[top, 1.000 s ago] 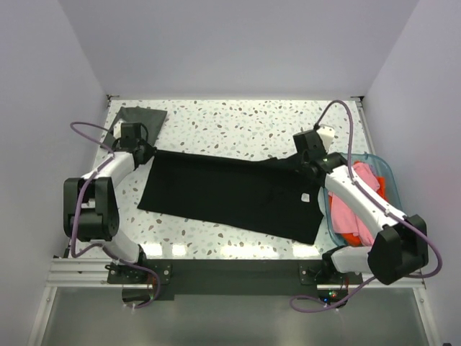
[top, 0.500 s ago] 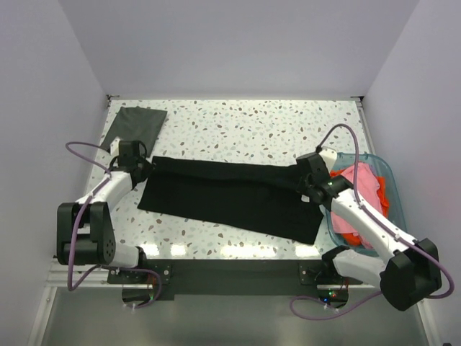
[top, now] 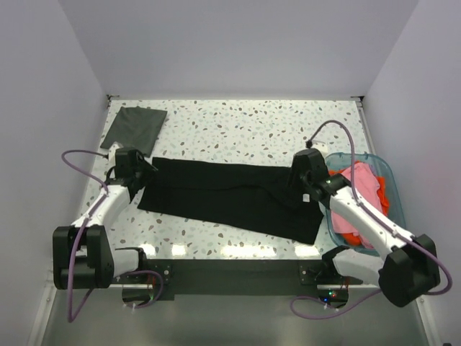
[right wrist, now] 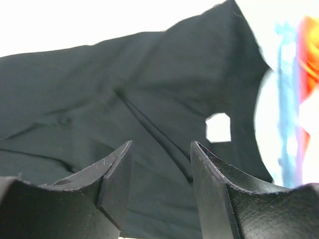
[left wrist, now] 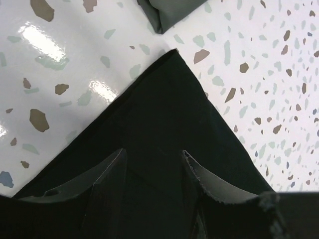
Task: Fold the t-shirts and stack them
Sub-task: Fold the tshirt
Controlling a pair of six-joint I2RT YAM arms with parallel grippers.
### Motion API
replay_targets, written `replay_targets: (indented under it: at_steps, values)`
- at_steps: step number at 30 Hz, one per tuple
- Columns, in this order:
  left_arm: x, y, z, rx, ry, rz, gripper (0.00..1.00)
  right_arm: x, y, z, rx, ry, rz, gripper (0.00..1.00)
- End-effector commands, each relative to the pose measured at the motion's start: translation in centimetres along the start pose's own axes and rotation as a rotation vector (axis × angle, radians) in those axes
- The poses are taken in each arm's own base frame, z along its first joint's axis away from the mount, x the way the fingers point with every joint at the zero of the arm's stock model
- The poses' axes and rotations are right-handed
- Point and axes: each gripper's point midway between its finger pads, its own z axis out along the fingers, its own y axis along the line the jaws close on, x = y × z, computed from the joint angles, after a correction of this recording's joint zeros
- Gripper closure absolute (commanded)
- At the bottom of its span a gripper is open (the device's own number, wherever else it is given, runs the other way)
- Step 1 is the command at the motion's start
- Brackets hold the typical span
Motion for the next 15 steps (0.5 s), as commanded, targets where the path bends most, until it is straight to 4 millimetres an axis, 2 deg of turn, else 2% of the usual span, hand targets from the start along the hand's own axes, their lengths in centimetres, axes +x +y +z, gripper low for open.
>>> replay_targets:
  at_steps: [1, 4, 5, 8, 11, 15]
  values:
    - [-0.8, -2.9, -0.3, 0.114, -0.004, 0.059, 0.51, -2.8, 4.2, 1.8, -0.105, -0.037, -0.078, 0.48]
    - [-0.1, -4.1, 0.1, 0.136, 0.021, 0.105, 0.52, -2.6, 5.4, 3.6, -0.120, -0.010, -0.118, 0.49]
    - [0.9, -5.2, 0.2, 0.153, 0.044, 0.137, 0.53, -2.3, 5.9, 4.8, -0.126, 0.001, -0.127, 0.49]
    - [2.3, -6.8, 0.3, 0.185, 0.074, 0.176, 0.54, -2.1, 7.6, 6.7, -0.172, 0.014, -0.145, 0.48]
    - [3.7, -7.6, 0.7, 0.198, 0.106, 0.196, 0.55, -2.0, 8.6, 7.8, -0.187, 0.024, -0.147, 0.48]
    - [4.8, -7.9, 1.4, 0.201, 0.138, 0.202, 0.56, -0.8, 9.1, 9.1, -0.197, 0.064, -0.148, 0.48]
